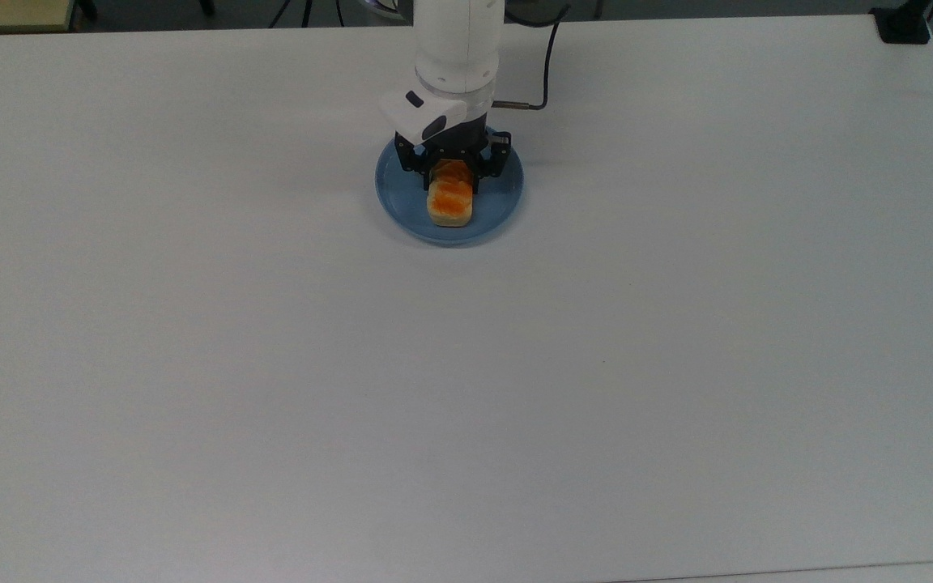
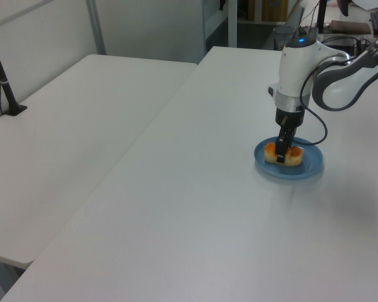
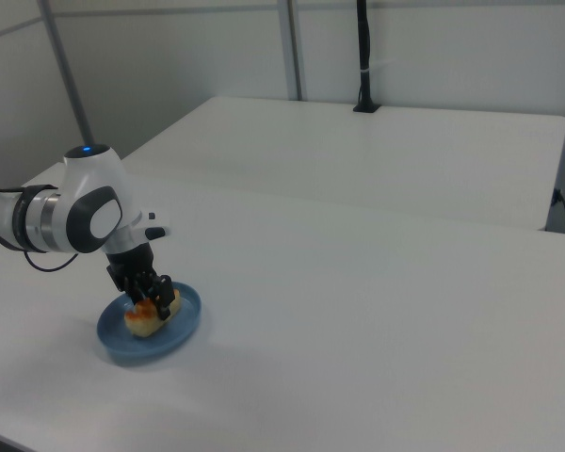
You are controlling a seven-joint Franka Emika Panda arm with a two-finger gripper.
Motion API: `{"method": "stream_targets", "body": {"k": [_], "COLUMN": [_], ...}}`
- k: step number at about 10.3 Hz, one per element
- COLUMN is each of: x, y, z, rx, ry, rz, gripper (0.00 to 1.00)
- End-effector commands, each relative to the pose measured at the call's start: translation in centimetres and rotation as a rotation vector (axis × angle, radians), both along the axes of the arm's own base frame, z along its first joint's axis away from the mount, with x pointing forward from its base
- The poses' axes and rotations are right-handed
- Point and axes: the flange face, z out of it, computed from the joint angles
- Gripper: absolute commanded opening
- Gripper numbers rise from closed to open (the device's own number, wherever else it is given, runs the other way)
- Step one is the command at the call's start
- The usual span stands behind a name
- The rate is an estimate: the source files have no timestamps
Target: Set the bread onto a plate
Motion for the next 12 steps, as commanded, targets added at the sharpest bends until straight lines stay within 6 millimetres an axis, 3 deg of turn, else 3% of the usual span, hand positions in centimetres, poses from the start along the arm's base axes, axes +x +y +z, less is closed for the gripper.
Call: {"method": "stream_targets", "body": {"k": [1,3,5,8,12], "x": [0.1,1.8,3.8,5.3,5.0], "y": [-0.1,-0.1,-0.1,-2.0,-6.0], "z": [1.8,6.1,12.1,20.5,26.6], "rx": [0.007,-0.002,-0.013,-0.017,-0.020], "ry": [0.001,0.021,0.035,0.016,0.053], "rz": [-0.022,-0.030,-0.027,-0.069,-0.044], "gripper": [1.00,1.00,1.00,1.00,1.00]}}
